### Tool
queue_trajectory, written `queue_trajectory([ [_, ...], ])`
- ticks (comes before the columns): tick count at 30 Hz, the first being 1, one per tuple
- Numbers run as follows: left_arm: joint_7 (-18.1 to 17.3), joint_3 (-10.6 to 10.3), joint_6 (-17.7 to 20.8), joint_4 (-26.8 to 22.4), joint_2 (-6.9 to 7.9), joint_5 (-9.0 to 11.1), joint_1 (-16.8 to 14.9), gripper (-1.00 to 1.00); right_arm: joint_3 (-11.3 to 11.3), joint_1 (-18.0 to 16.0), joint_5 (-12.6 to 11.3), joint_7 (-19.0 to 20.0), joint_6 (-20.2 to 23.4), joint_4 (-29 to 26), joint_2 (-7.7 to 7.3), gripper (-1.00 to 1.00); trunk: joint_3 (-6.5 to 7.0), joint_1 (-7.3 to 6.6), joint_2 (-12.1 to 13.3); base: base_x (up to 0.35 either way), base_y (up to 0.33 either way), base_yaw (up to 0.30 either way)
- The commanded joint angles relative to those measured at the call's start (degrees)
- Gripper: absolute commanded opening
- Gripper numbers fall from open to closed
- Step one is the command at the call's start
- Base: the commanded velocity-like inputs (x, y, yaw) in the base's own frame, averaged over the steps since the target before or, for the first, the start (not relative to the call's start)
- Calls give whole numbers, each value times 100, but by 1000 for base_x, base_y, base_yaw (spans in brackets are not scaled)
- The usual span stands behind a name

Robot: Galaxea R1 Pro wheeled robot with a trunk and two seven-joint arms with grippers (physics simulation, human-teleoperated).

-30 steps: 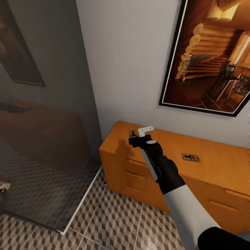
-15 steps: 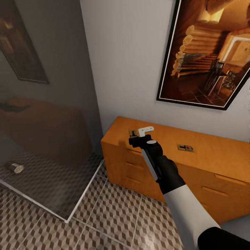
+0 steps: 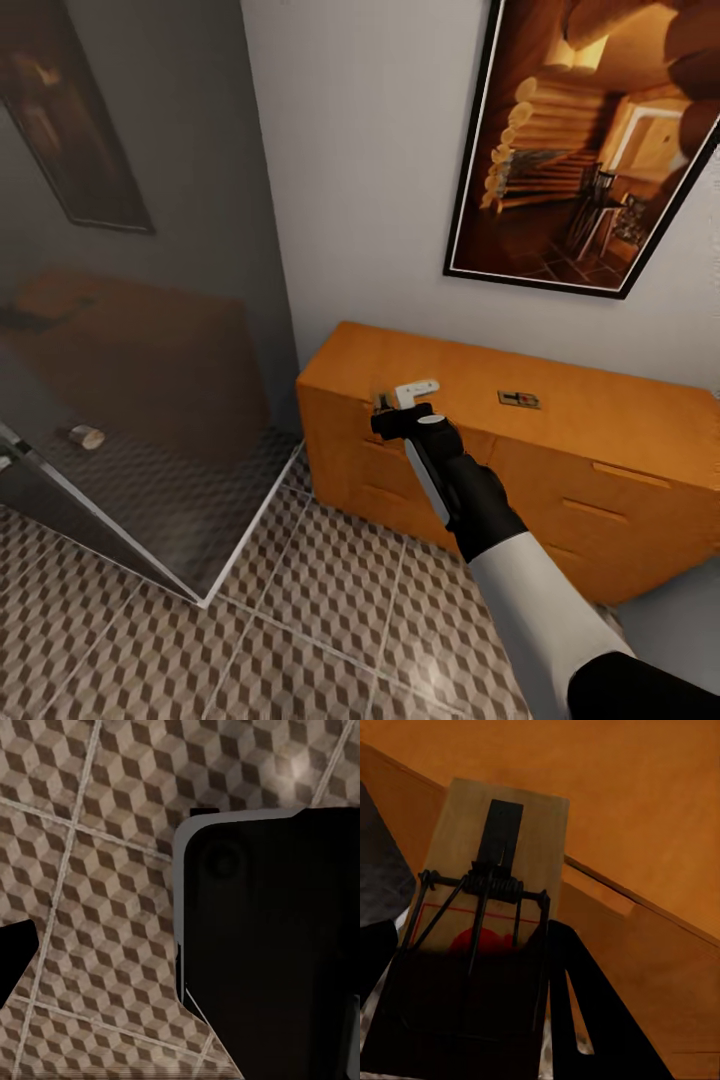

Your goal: Take the four mousetraps from the cabinet in the bathroom and place them on the bathroom floor. Make sure all four end up on the same floor surface, and ensure that at least two of them are either under or directly next to the same bathroom sink.

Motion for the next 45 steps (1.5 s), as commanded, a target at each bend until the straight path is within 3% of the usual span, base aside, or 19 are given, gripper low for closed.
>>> queue_trajectory([
  [1, -20, -47, -35, 20, -2, 55, -8, 100, 10, -5, -14, -31, 22, 61, 0, -100, -11, 0, -12, -323, 0, 0],
  [10, -20, -47, -35, 21, -2, 55, -8, 100, 26, -5, -38, -20, -268, 917, 0, -100, -11, 0, -12, -304, 0, 0],
  [13, -20, -47, -34, 21, -2, 55, -8, 100, 34, -5, -40, -14, -709, 1509, 0, -100, -11, 0, -12, -110, 0, 0],
  [14, -20, -47, -33, 22, -2, 55, -8, 100, 36, -5, -43, -11, -1020, 2013, 0, -100, -11, 0, -12, -22, 0, 0],
  [20, -20, -47, -27, 22, -2, 55, -8, 100, 31, -5, -49, 111, -1773, 3003, 0, -100, -11, 0, -12, -8, 0, 0],
  [24, -20, -47, -27, 22, -2, 55, -8, 100, 28, -5, -46, 434, -2614, 4108, 0, -100, -11, 0, -12, -1, 0, 0],
  [31, -20, -47, -27, 22, -2, 55, -8, 100, 21, 15, -36, 585, -4200, 5754, 0, -100, -11, 0, -12, 0, 0, 0],
  [36, -13, -49, -27, 22, -2, 50, -8, 100, 21, 646, -19, 597, -5103, 6032, -19, -100, -11, 0, -12, 0, 0, 0],
  [41, 7, -39, -7, 16, -2, 48, -8, 100, 24, 1300, -21, 604, -5898, 6078, -335, -100, -11, 0, -12, 0, 0, 0],
  [42, 11, -34, 66, 8, -7, 47, -8, 100, 25, 1529, -22, 605, -6153, 6083, -423, -100, -11, 0, -12, 0, 0, 0],
  [45, 9, -26, 843, -224, -10, 36, -8, 100, 21, 2043, -23, 611, -6591, 6090, -526, -100, -11, 0, -12, 0, 0, 0],
])
